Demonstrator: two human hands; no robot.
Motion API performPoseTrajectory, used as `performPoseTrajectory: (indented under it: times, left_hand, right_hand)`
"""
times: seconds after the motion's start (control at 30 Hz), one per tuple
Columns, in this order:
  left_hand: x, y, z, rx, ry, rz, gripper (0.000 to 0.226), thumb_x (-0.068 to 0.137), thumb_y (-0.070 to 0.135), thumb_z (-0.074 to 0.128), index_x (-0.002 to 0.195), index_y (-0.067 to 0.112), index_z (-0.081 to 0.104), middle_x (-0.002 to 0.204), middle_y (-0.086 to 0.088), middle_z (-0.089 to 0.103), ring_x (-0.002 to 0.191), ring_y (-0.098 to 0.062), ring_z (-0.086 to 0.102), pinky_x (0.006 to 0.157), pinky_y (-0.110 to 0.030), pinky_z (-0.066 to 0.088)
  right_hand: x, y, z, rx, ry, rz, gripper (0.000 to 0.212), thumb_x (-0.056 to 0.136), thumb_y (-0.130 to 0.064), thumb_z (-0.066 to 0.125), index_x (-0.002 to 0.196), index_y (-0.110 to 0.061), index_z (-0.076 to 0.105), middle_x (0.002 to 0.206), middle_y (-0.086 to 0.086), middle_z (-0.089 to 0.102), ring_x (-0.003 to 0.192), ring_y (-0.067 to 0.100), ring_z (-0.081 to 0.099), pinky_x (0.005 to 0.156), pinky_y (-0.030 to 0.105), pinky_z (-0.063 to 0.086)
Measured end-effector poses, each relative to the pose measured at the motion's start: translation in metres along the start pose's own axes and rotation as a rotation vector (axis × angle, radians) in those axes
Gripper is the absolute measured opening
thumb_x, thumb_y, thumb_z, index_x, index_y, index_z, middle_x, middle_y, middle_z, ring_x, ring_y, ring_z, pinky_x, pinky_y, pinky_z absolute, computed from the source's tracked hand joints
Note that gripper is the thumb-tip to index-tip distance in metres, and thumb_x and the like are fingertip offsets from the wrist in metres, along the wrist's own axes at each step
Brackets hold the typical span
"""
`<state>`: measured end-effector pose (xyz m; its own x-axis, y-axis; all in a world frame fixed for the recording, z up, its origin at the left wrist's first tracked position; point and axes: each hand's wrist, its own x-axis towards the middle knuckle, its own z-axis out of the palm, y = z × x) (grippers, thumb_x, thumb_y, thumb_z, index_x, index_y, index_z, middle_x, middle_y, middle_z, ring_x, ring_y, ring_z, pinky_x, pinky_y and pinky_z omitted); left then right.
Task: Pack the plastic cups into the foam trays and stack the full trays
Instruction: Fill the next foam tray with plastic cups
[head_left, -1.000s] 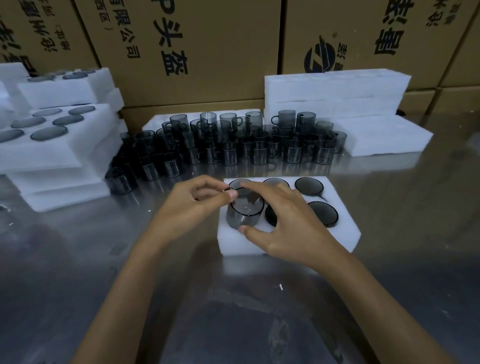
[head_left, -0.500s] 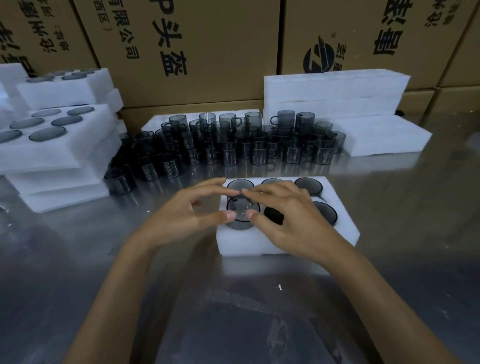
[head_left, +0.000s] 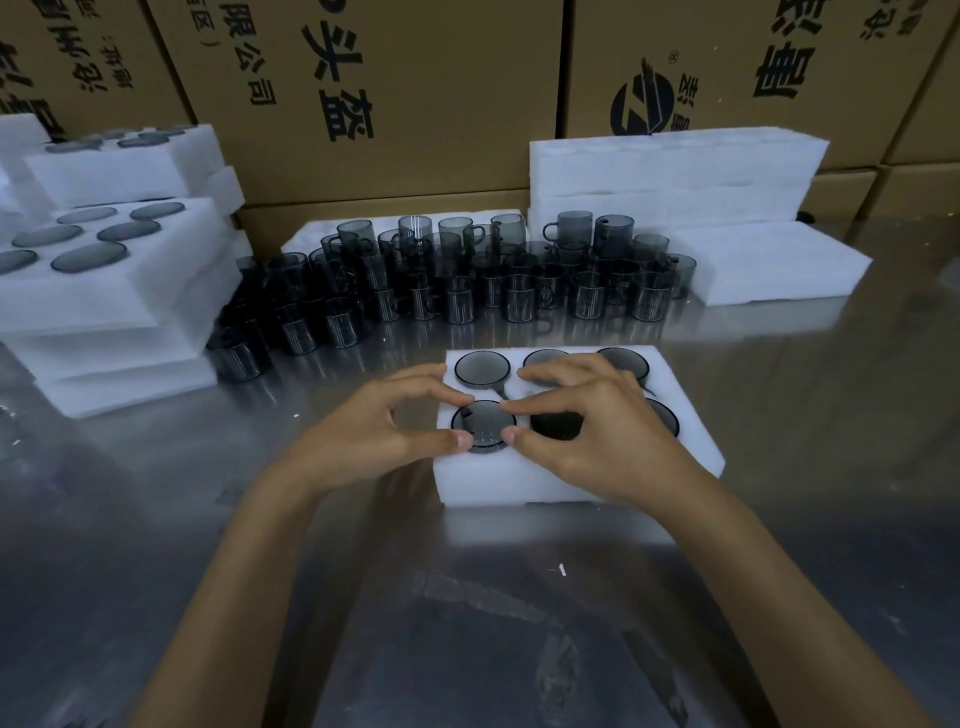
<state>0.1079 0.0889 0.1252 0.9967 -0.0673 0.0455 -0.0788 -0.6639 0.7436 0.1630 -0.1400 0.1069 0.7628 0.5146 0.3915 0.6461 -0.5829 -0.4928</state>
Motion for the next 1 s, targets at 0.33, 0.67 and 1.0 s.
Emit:
performPoseTrajectory:
  times: [0.33, 0.67, 1.0]
  left_hand:
    - [0.011, -0.013, 0.016, -0.181, 0.055, -0.239, 0.078, 0.068, 0.073, 0.059, 0.133, 0.03, 0.059, 0.127, 0.018, 0.059, 0.121, -0.006, 0.055, 0.108, -0.028, 0.038]
    - [0.017, -0.011, 0.034, -0.72, 0.176, 0.023, 0.065, 0.088, 0.034, 0.071, 0.14, 0.055, 0.04, 0.138, 0.019, 0.057, 0.127, -0.01, 0.056, 0.105, -0.04, 0.044]
    - [0.022, -0.047, 0.009, -1.471, 0.237, -0.099, 0.057, 0.092, 0.065, 0.041, 0.109, 0.018, 0.069, 0.098, -0.013, 0.068, 0.072, -0.027, 0.065, 0.056, -0.029, 0.042]
  right_hand:
    - [-0.004, 0.049, -0.049, -0.224, 0.112, 0.694, 0.049, 0.093, -0.053, 0.05, 0.094, -0.008, 0.071, 0.109, 0.016, 0.069, 0.107, 0.037, 0.059, 0.09, 0.042, 0.044]
    - [-0.008, 0.046, -0.042, 0.806, 0.1, 0.616, 0.024, 0.085, -0.059, 0.067, 0.103, -0.043, 0.068, 0.101, -0.014, 0.075, 0.089, 0.006, 0.073, 0.06, 0.019, 0.056]
    - [0.024, -0.004, -0.025, 1.336, 0.153, 0.601, 0.032, 0.094, -0.041, 0.06, 0.119, -0.023, 0.071, 0.115, 0.002, 0.074, 0.105, 0.018, 0.071, 0.074, 0.035, 0.063]
